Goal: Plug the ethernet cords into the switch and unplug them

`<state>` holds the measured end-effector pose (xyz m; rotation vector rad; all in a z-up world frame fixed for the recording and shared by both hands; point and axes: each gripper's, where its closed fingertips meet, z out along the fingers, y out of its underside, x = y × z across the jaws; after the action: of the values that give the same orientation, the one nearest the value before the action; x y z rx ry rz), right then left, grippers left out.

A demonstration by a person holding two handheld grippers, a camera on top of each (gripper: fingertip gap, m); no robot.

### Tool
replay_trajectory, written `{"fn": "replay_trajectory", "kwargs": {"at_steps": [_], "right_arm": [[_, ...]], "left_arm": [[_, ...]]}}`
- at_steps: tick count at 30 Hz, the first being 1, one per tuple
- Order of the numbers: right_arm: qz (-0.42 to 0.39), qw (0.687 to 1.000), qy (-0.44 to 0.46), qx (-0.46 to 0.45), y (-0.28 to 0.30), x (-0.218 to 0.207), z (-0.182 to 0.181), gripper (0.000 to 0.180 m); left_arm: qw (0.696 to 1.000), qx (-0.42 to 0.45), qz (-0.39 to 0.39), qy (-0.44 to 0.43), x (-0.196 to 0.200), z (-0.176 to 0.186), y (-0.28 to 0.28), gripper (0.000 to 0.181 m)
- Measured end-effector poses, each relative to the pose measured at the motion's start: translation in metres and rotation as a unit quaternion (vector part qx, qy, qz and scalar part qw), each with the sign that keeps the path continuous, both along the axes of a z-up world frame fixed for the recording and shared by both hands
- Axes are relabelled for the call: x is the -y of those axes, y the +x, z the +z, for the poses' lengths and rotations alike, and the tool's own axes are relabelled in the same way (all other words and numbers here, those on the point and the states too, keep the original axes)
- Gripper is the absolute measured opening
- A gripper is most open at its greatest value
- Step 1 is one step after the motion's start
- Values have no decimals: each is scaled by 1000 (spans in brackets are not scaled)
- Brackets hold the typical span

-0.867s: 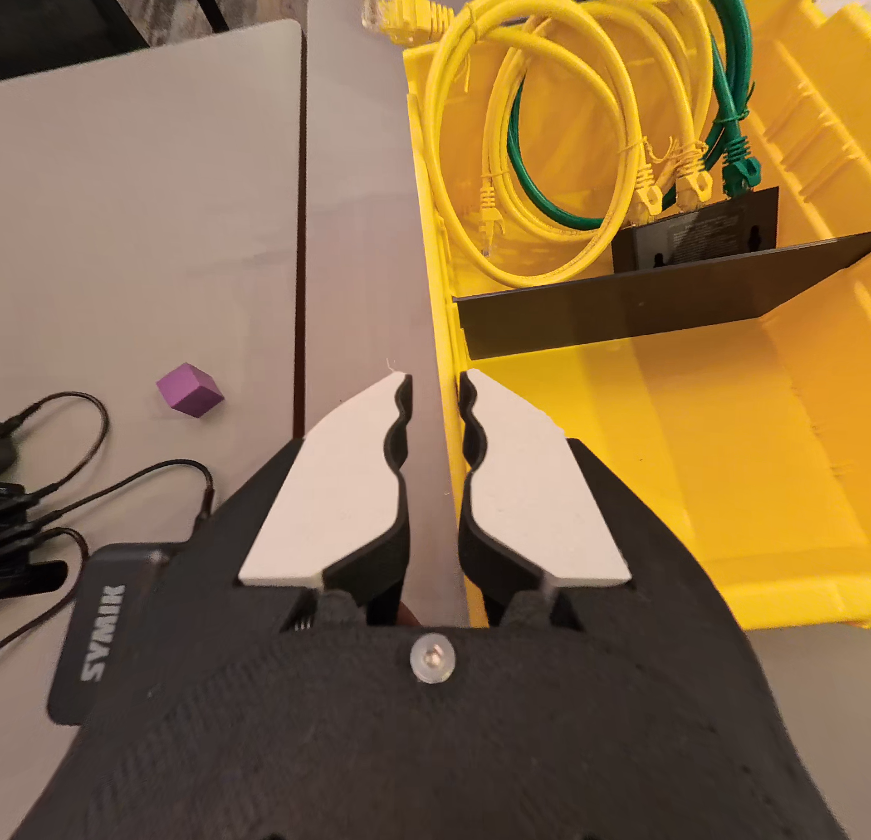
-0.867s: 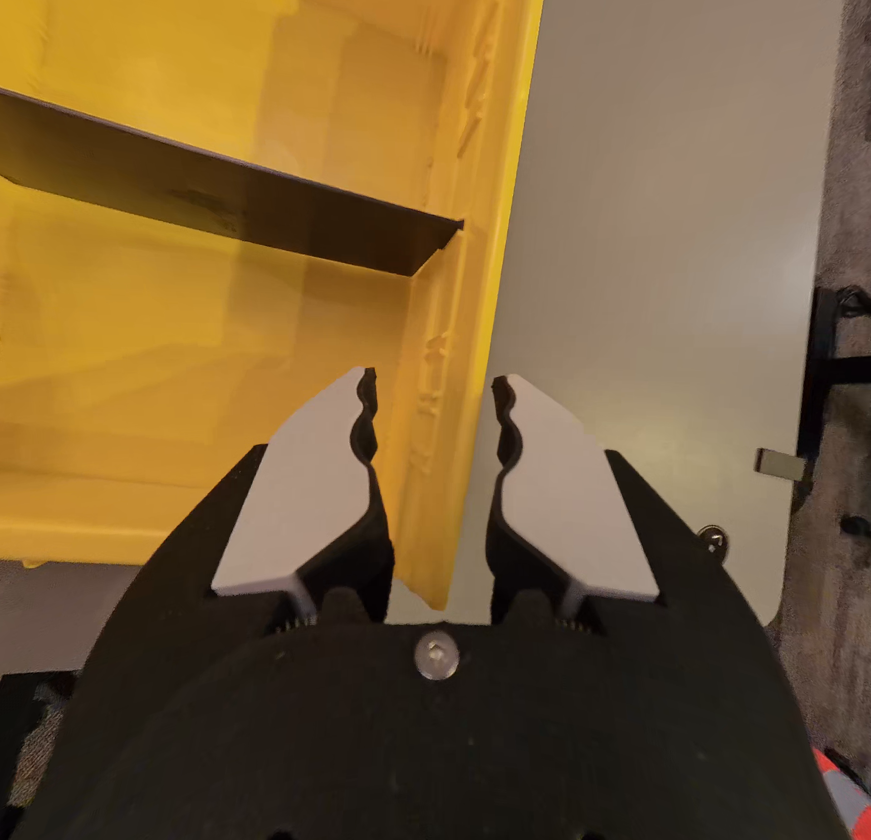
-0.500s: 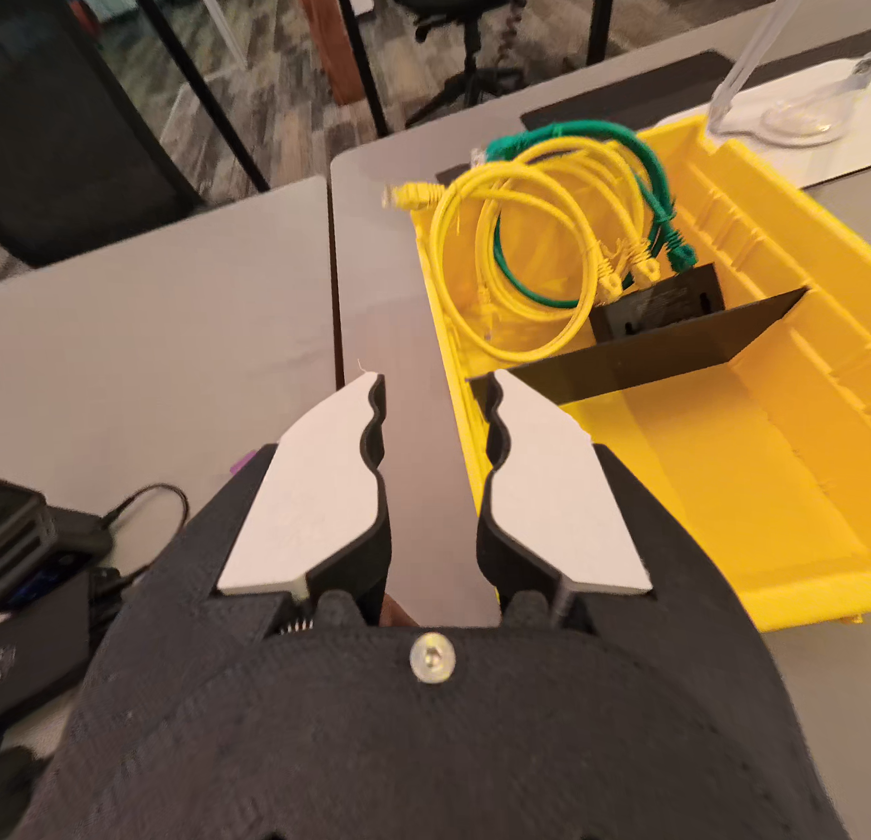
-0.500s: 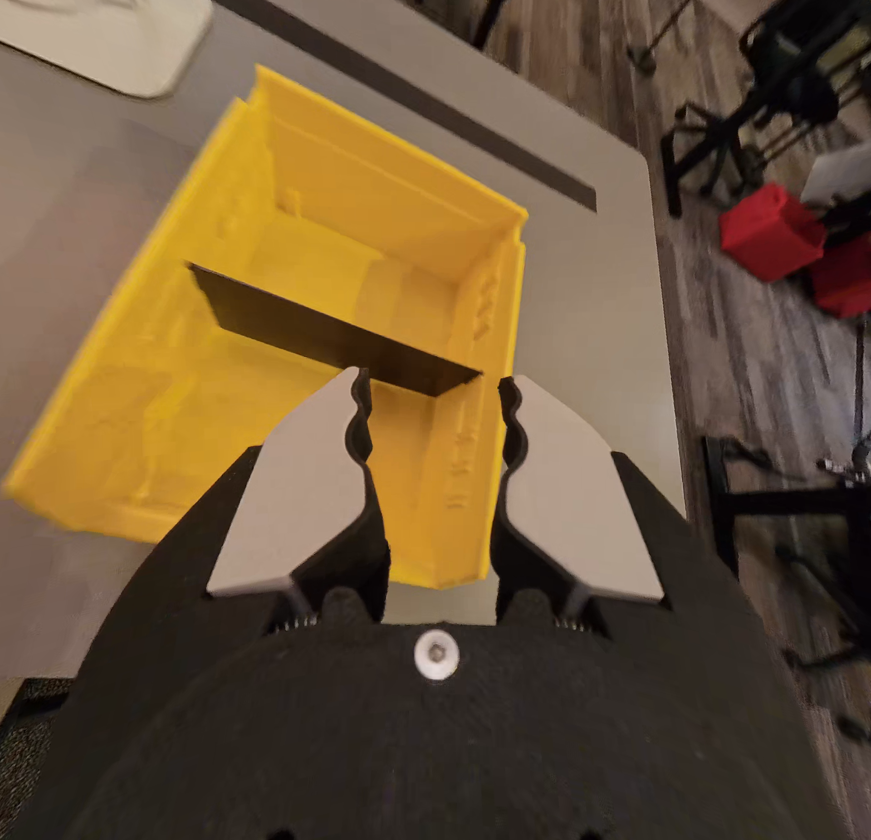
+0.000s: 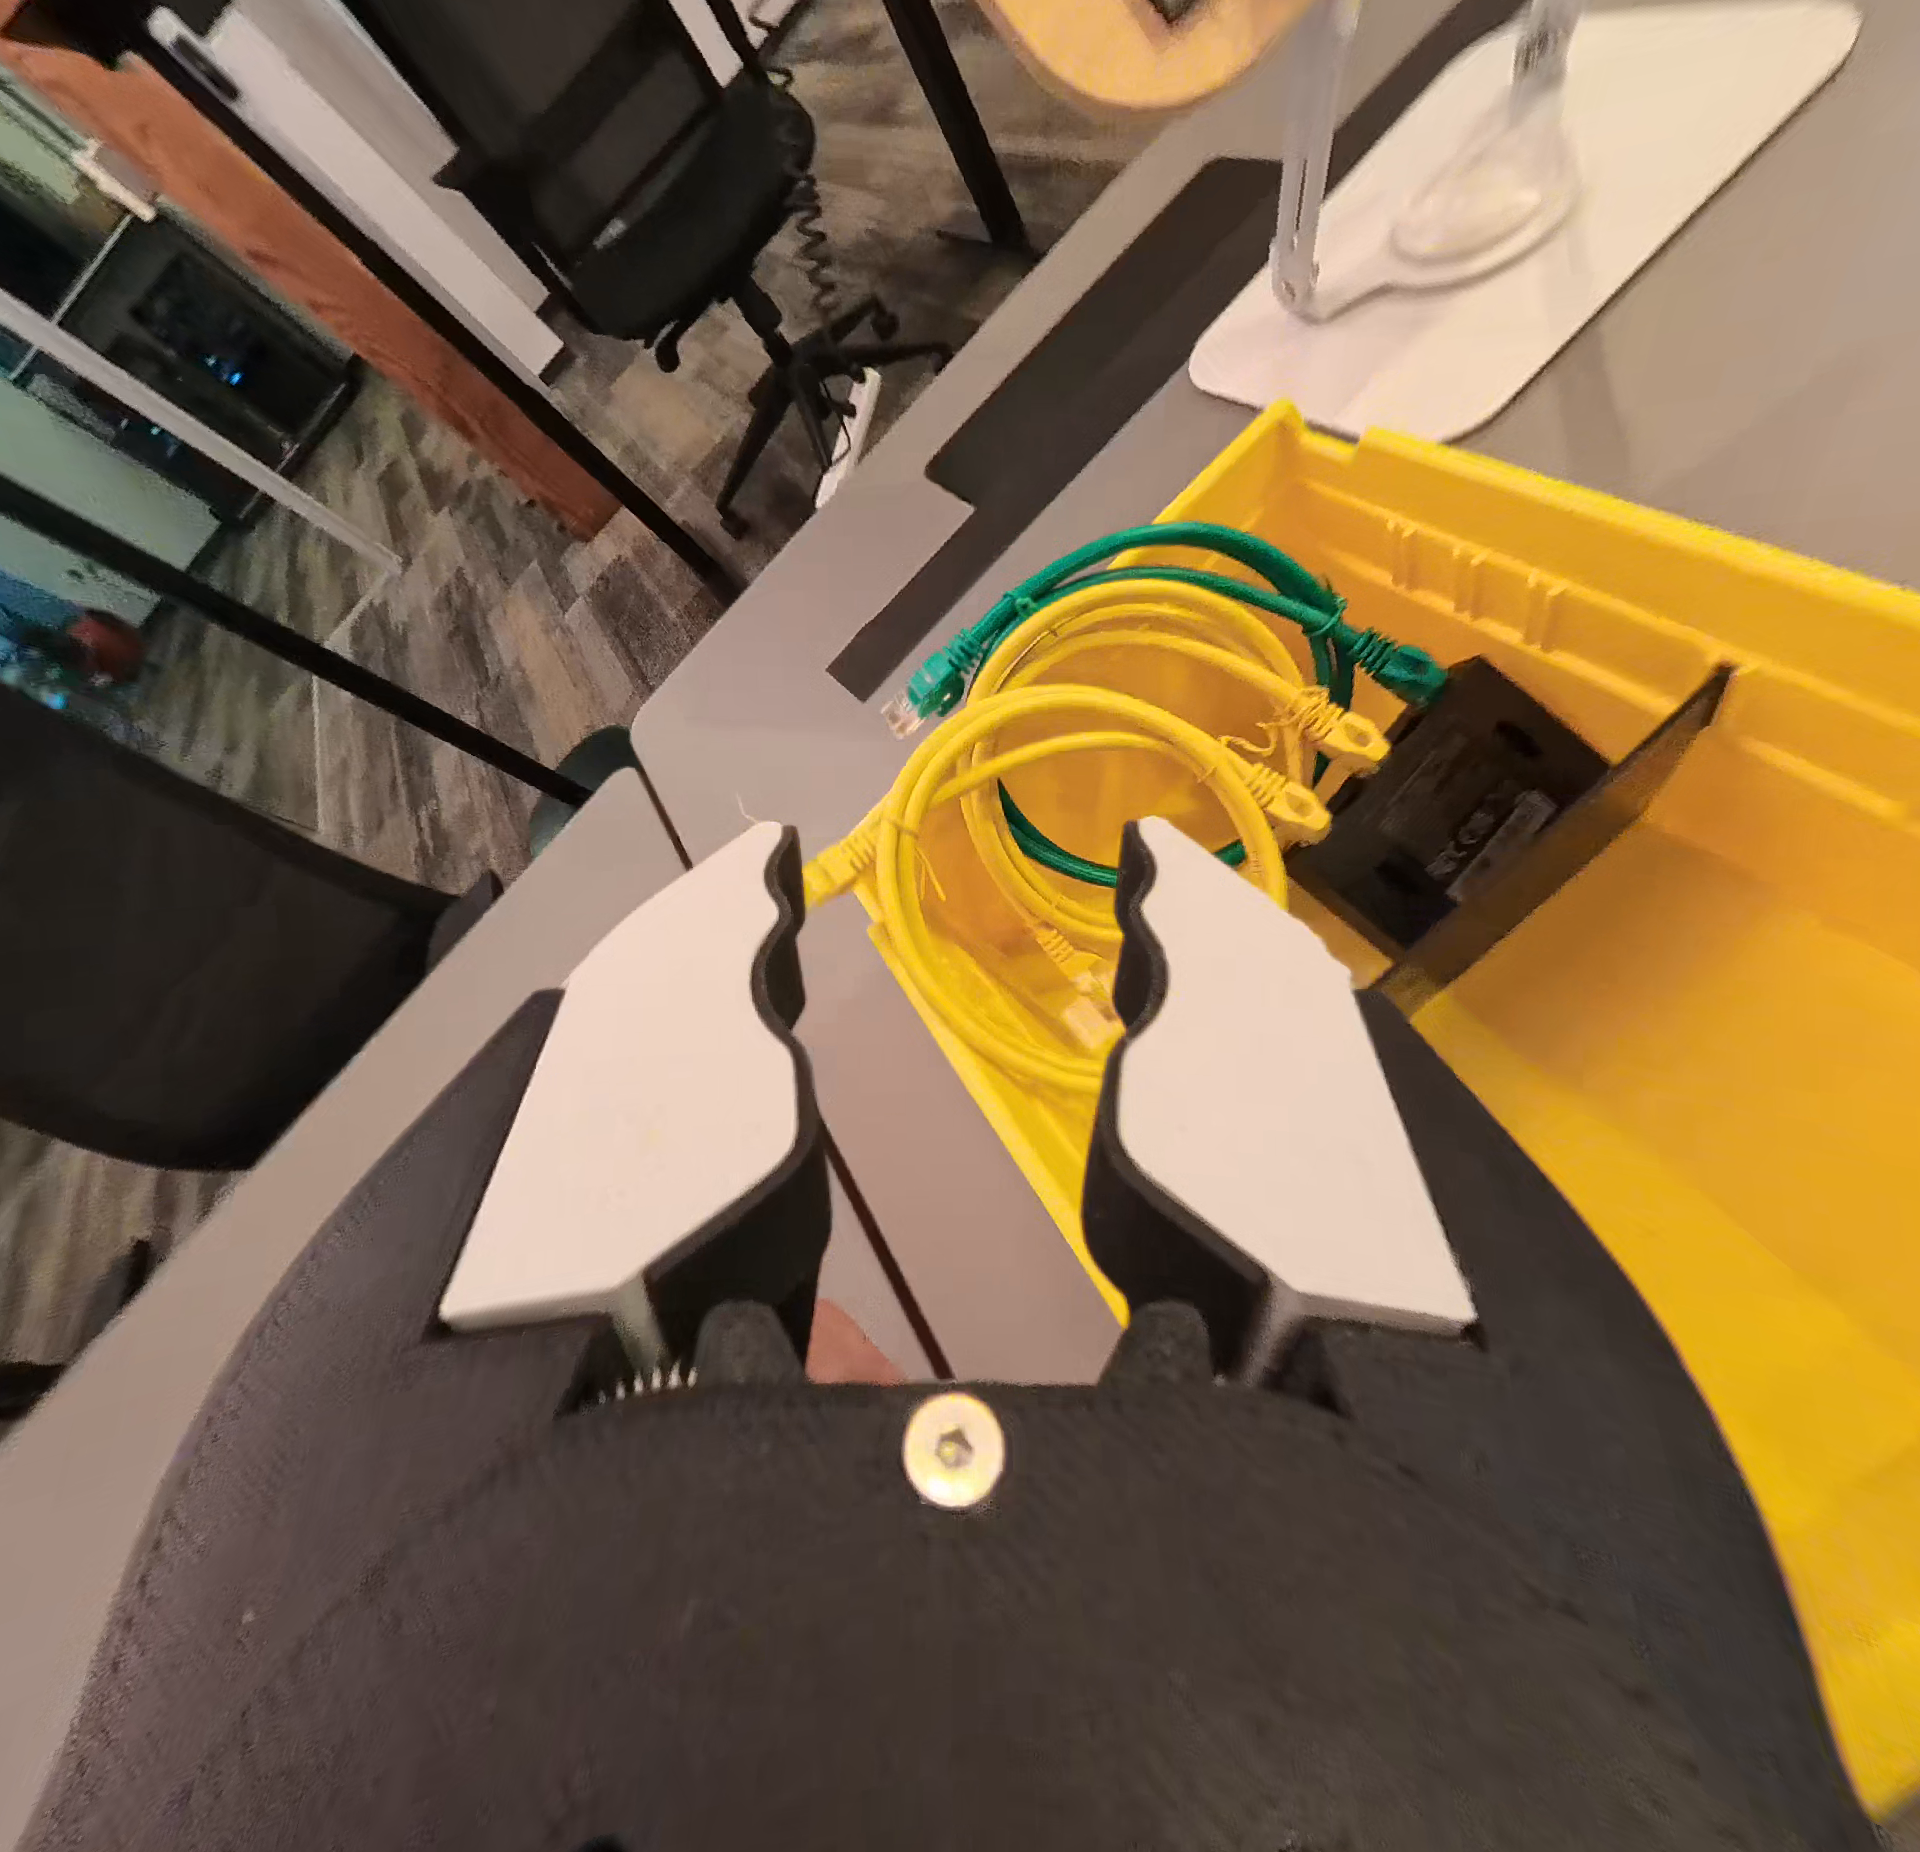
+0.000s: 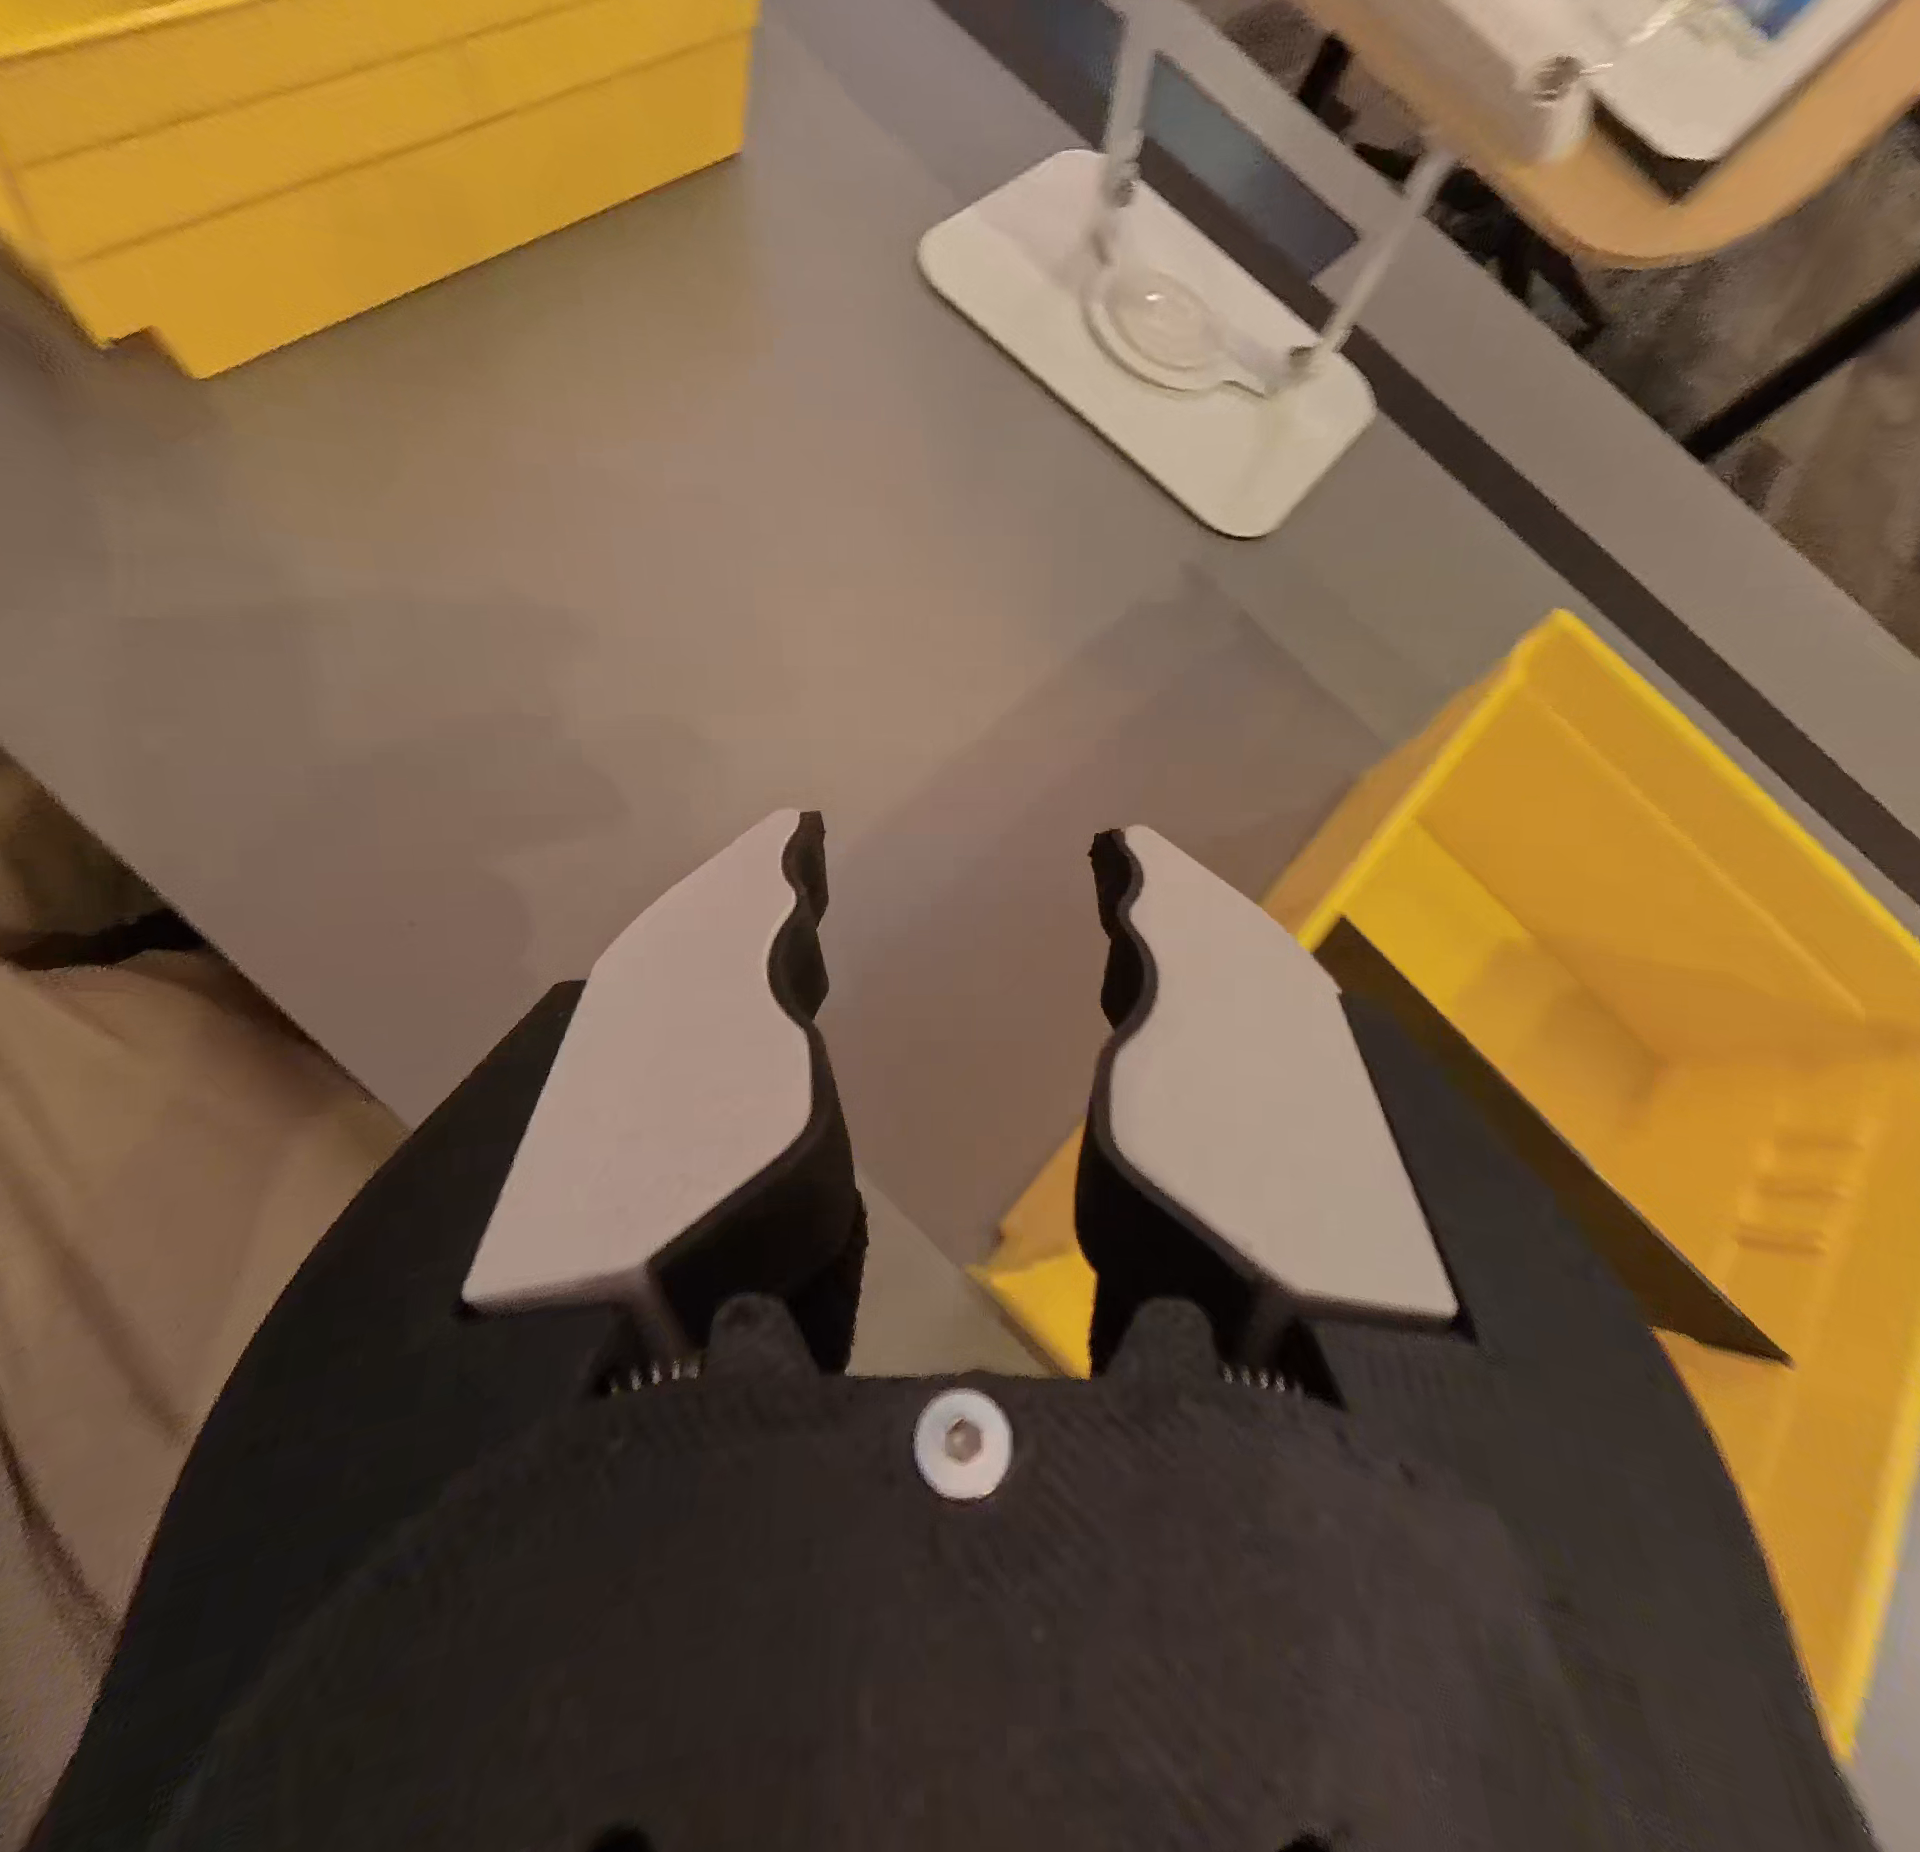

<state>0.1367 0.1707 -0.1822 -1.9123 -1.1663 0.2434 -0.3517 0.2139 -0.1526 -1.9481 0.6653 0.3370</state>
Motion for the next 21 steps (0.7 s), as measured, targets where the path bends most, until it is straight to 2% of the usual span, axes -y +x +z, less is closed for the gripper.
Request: {"fn": "replay_trajectory", "kwargs": {"at_steps": [2, 6, 12, 15, 18, 19, 21], "right_arm": [[22, 1000, -12, -5, -16, 10, -8, 51], [56, 998, -29, -12, -40, 24, -18, 50], [91, 995, -31, -8, -59, 35, -23, 49], [99, 994, -37, -3, -63, 36, -30, 49], [102, 994, -46, 0, -65, 35, -39, 49], [104, 993, -49, -1, -66, 35, -41, 49], [106, 993, -52, 1, -67, 34, -45, 49]], "left_arm": [[998, -39, -25, -32, -16, -13, 5, 61], [981, -174, -32, -79, -46, -44, -6, 63], [955, -281, -4, -99, -77, -77, -29, 56], [955, -285, 4, -83, -86, -82, -30, 44], [946, -319, 9, -59, -91, -80, -29, 41], [947, -319, 8, -44, -92, -76, -28, 34], [955, -294, 5, -31, -92, -70, -24, 30]]}}
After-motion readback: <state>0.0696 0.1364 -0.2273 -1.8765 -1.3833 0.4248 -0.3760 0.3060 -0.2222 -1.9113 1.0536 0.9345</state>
